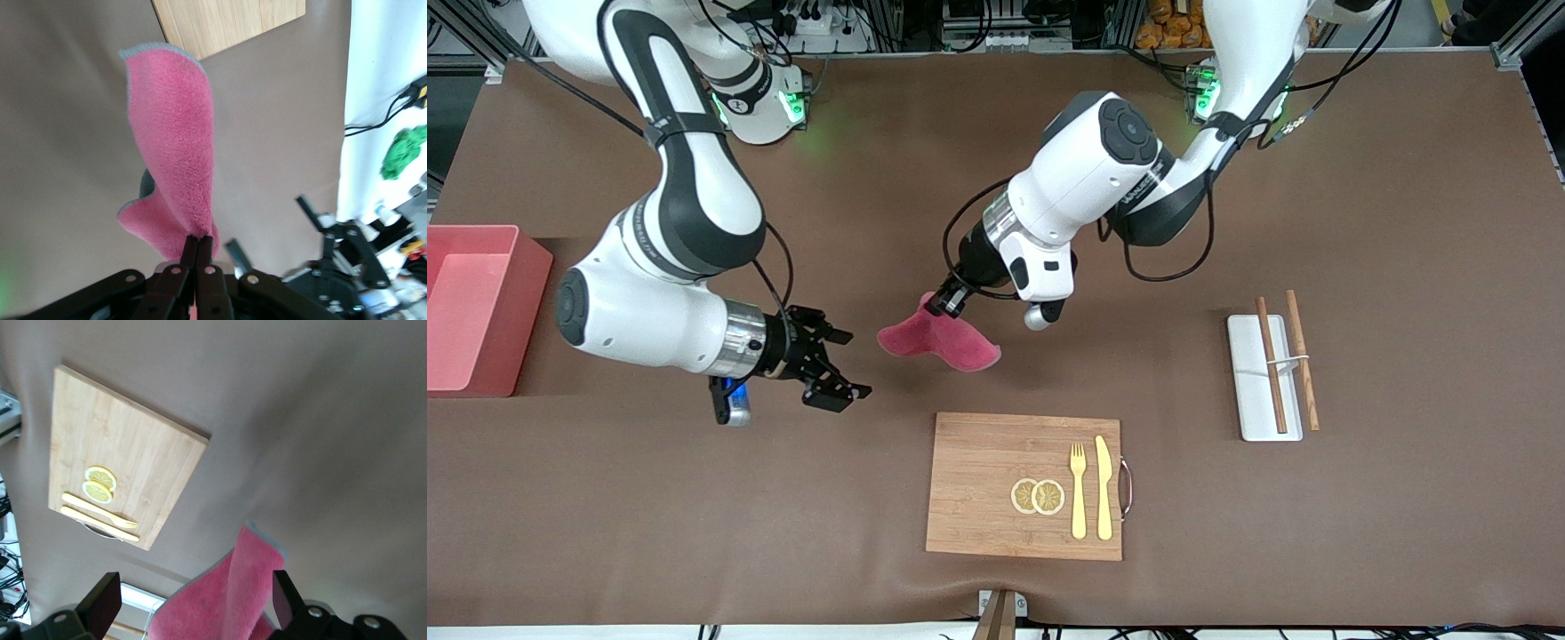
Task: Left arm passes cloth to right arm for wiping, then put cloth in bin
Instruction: 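Grasp the cloth with the right gripper while the left gripper holds it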
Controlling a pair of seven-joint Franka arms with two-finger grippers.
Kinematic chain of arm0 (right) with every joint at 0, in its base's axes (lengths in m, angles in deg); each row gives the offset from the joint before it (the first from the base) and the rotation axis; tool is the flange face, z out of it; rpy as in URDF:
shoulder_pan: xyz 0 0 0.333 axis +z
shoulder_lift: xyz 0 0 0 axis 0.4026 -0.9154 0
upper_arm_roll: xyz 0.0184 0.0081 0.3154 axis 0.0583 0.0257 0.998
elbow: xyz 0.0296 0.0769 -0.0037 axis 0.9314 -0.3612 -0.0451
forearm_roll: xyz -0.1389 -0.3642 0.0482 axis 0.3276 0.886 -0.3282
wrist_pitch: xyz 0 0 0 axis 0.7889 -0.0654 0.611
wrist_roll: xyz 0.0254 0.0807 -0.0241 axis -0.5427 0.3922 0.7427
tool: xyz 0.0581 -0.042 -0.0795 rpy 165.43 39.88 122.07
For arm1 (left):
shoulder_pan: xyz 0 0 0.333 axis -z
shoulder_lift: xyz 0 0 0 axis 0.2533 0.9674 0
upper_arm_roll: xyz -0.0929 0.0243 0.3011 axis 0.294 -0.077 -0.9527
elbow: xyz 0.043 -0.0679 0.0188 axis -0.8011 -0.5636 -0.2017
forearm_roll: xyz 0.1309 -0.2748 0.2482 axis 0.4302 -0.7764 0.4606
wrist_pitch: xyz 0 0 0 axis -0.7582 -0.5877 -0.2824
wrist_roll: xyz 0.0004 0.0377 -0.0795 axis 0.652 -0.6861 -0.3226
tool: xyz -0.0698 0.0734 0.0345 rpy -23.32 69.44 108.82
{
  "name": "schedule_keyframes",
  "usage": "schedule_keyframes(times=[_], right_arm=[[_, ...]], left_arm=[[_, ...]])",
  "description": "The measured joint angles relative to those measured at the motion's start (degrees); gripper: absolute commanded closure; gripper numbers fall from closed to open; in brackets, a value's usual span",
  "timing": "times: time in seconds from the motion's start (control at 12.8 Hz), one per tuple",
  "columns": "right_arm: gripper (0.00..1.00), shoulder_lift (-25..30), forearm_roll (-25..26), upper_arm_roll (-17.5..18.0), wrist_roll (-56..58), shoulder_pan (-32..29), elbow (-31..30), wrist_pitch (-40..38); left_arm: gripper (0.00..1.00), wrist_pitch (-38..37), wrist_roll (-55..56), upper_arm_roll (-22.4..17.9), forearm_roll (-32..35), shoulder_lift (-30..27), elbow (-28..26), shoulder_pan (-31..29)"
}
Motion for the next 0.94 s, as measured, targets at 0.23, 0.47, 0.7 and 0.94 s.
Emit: schedule_keyframes(times=[0.23, 0.47, 0.7, 0.94], right_arm=[[0.00, 0.01, -0.11, 0.00, -1.83, 0.90, -0.36, -4.30], [0.84, 0.03, -0.10, 0.00, -1.83, 1.43, -1.28, -5.53], [1.00, 0.03, 0.11, -0.32, 1.14, 1.40, -1.50, -5.66], [1.00, 0.06, 0.29, -0.81, 3.98, 1.10, -1.36, -5.62]], left_arm=[[1.00, 6.38, 6.69, 0.00, 0.00, 2.17, 0.94, 1.16], [1.00, 9.23, 8.77, 0.00, -0.01, 3.40, 1.18, 1.68], [1.00, 9.46, 8.99, 0.01, -0.01, 3.60, 1.32, 1.99], [1.00, 9.50, 9.05, 0.01, -0.01, 3.60, 1.61, 2.12]])
